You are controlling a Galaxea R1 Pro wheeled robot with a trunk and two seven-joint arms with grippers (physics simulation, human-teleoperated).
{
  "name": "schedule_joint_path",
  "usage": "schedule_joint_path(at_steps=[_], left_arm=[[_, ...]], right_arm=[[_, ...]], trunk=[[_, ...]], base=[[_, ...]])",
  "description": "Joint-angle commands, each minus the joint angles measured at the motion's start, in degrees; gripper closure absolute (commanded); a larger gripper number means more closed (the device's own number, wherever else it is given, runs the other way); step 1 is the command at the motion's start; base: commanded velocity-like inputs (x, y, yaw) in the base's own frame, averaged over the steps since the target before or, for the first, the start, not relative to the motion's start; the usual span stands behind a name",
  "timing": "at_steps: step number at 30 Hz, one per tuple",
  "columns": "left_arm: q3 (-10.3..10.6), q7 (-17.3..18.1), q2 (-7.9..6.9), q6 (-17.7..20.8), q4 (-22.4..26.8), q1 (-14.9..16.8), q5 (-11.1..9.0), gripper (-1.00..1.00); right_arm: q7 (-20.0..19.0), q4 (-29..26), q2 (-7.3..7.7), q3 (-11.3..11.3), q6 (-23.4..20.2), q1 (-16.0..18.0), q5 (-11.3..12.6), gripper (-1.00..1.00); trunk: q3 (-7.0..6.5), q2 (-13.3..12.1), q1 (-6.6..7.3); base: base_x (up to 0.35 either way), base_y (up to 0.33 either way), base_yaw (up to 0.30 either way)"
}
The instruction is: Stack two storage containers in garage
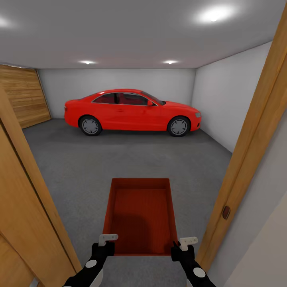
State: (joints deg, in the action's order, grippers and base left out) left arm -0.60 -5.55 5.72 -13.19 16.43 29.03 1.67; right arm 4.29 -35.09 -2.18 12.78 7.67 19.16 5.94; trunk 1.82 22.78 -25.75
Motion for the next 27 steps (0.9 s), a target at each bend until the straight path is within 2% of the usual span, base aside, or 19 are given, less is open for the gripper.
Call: schedule_joint_path(at_steps=[1, 22, 27], left_arm=[[-0.9, -3.06, -0.71, -0.26, 0.0, 0.06, 0.08, 1.0], [-0.92, -3.06, -0.71, -0.35, 0.0, 0.06, 0.08, 1.0], [-0.93, -3.06, -0.71, -0.32, 0.0, 0.06, 0.08, 1.0]], right_arm=[[-1.74, -0.06, 0.07, 0.42, 0.21, 0.09, 0.39, 1.0], [-1.39, -0.03, 0.07, 0.47, 0.24, 0.09, 0.39, 1.0], [-1.68, -0.04, 0.07, 0.49, 0.17, 0.09, 0.39, 1.0]], trunk=[[0.13, 0.14, -0.03], [0.13, 0.14, -0.03], [0.13, 0.14, -0.03]], base=[[0.0, 0.0, 0.0], [0.0, 0.0, 0.0], [0.214, 0.006, 0.0]])
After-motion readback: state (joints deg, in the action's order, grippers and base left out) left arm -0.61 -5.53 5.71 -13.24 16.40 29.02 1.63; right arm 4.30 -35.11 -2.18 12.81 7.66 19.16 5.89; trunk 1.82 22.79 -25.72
